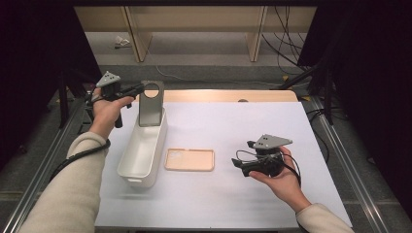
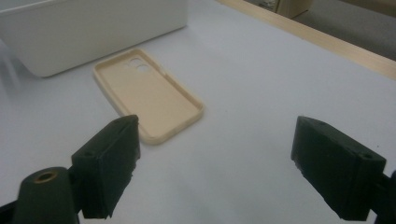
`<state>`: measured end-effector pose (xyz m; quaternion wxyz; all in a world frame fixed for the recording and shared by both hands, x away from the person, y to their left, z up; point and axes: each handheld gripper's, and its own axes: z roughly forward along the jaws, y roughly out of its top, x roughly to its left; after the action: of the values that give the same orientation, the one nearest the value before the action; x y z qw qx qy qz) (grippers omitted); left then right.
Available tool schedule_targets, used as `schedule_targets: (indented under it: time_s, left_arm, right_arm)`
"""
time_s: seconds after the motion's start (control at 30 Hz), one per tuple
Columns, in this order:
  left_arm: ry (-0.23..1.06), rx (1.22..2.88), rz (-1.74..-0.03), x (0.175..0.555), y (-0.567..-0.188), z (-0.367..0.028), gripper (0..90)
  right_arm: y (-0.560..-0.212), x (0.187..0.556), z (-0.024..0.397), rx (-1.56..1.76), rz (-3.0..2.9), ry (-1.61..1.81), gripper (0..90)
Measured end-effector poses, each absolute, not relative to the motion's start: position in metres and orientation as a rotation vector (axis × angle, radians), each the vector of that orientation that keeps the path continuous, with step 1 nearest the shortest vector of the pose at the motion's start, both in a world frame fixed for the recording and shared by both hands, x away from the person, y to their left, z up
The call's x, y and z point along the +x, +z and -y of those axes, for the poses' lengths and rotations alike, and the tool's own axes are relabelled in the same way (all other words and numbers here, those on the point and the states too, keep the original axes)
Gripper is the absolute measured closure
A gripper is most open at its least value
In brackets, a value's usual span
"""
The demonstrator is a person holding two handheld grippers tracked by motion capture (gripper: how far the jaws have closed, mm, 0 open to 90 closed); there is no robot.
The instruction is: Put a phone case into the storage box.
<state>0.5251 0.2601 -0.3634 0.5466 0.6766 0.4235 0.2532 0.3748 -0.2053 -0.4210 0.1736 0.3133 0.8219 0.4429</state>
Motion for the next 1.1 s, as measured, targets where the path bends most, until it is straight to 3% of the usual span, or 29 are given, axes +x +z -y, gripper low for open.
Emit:
schedule_targets:
  time_s: [1.1]
  left_arm:
    - [0.603,1.611,-1.019,0.53,-0.374,-0.266,82.1]
  right_arm:
    - [-0.419,0.375,0.21,0.909,-2.311,1.274,16.3]
